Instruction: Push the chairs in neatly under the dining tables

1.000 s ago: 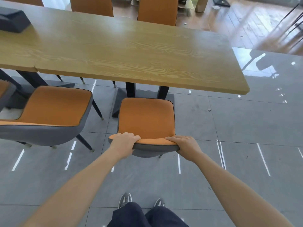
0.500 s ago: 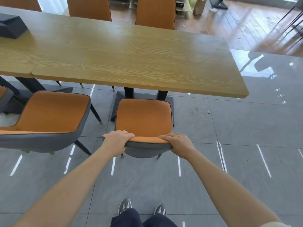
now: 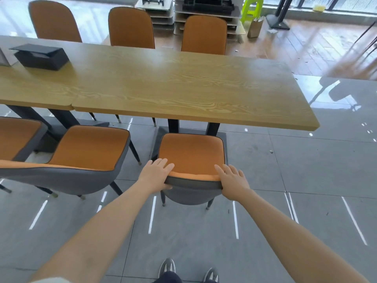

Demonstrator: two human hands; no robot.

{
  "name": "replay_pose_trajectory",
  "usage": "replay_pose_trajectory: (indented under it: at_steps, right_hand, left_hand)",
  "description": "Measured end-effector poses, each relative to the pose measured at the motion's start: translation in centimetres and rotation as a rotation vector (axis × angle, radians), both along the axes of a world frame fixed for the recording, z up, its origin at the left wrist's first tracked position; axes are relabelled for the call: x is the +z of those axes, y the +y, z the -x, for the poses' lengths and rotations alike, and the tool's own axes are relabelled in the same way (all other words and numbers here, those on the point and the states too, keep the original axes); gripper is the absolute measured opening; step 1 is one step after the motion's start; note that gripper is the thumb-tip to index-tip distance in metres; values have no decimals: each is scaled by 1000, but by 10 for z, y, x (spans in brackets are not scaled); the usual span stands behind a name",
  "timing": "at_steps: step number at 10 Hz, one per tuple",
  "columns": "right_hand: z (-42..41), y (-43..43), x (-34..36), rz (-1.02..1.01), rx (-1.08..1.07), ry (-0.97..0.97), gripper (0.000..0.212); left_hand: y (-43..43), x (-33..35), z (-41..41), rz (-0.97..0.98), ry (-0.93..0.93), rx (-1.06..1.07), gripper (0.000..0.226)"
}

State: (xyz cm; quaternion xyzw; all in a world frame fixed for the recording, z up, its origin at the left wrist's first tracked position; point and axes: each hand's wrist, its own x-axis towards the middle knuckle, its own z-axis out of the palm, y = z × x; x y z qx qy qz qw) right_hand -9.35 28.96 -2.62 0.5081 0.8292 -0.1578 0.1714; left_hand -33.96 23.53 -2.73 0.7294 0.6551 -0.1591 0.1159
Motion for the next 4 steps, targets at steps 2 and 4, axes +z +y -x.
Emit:
replay_pose_trajectory:
  at_steps: [2, 4]
  right_hand:
    - [19, 11, 66, -9, -80, 234, 75]
    - [53, 37, 143, -380, 32, 411, 75]
  left_hand:
    - [-1, 54, 15, -211, -175, 127, 63]
    - [27, 140, 39, -540, -55, 148, 64]
